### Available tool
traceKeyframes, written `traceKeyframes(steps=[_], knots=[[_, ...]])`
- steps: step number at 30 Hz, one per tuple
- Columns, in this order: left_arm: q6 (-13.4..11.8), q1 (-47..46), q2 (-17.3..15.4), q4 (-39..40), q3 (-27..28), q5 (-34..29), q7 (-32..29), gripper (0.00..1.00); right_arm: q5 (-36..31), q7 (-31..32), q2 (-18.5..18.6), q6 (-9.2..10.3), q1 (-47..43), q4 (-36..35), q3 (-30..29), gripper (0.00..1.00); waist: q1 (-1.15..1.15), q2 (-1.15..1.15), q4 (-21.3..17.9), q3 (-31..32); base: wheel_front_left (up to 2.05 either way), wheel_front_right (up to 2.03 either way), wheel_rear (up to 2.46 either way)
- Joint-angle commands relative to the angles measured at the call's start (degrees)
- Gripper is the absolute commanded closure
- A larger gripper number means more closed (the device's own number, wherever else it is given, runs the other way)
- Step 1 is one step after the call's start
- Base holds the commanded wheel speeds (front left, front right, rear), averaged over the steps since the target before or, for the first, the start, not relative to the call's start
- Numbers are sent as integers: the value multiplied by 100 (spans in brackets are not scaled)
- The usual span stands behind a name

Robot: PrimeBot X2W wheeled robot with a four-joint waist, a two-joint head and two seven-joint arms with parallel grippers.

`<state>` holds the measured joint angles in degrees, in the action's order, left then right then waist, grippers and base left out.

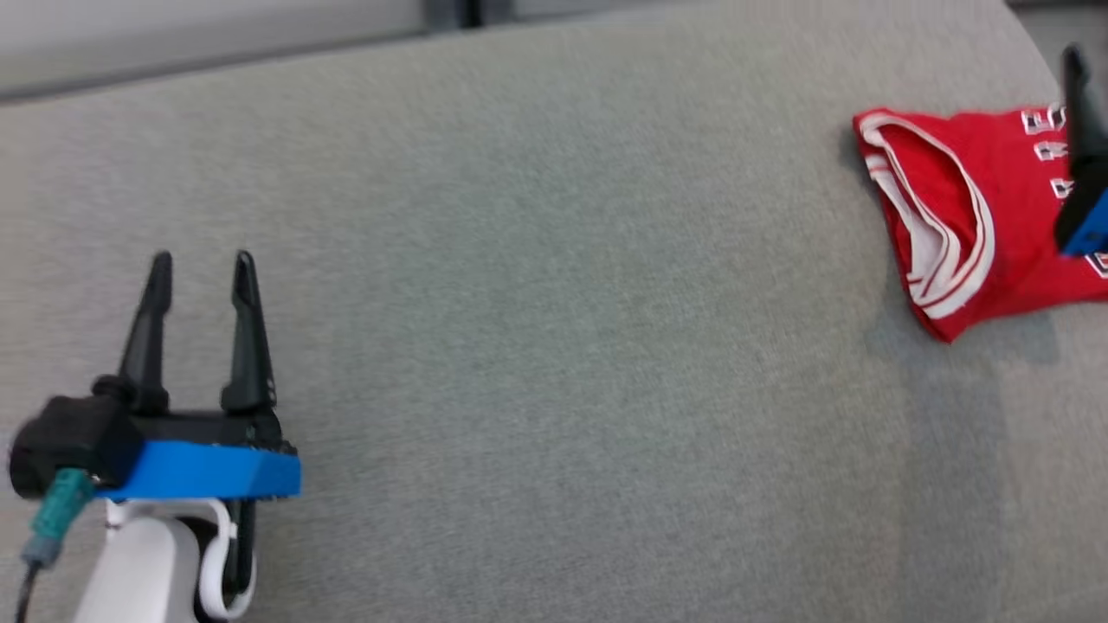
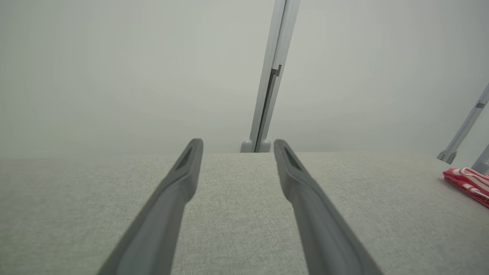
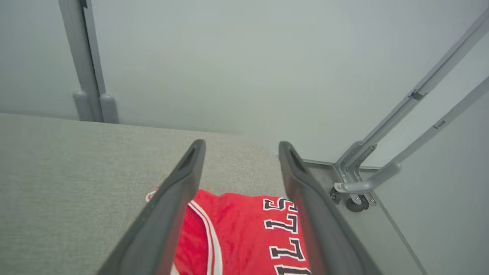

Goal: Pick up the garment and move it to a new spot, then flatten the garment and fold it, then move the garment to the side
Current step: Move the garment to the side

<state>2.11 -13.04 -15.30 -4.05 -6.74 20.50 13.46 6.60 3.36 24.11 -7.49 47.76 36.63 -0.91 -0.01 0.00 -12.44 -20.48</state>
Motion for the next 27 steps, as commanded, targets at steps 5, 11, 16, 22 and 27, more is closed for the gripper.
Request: traceKeyframes(steps=[5,11,16,22,27], knots=[[59,318,369,-608,-6,129,149,0,312,-613,-700,0,-1299,-729,-227,0,1,0,381,773,0,0,0],[88,522,596,-979,-14,102,175,0,508,-866,-944,-1,-2362,-1362,-62,0,1,0,683,1186,0,0,0],[134,739,760,-1109,93,7,175,0,541,-1092,-1116,0,-3249,-1955,-183,0,1,0,952,1505,0,0,0],[195,1077,863,-1240,190,-75,176,0,416,-981,-1460,-1,-4123,-2608,-520,0,1,0,1175,1900,0,0,0],[230,1243,908,-1376,227,-113,176,0,317,-805,-1714,-1,-4594,-3089,-699,0,1,0,1218,2037,0,0,0]])
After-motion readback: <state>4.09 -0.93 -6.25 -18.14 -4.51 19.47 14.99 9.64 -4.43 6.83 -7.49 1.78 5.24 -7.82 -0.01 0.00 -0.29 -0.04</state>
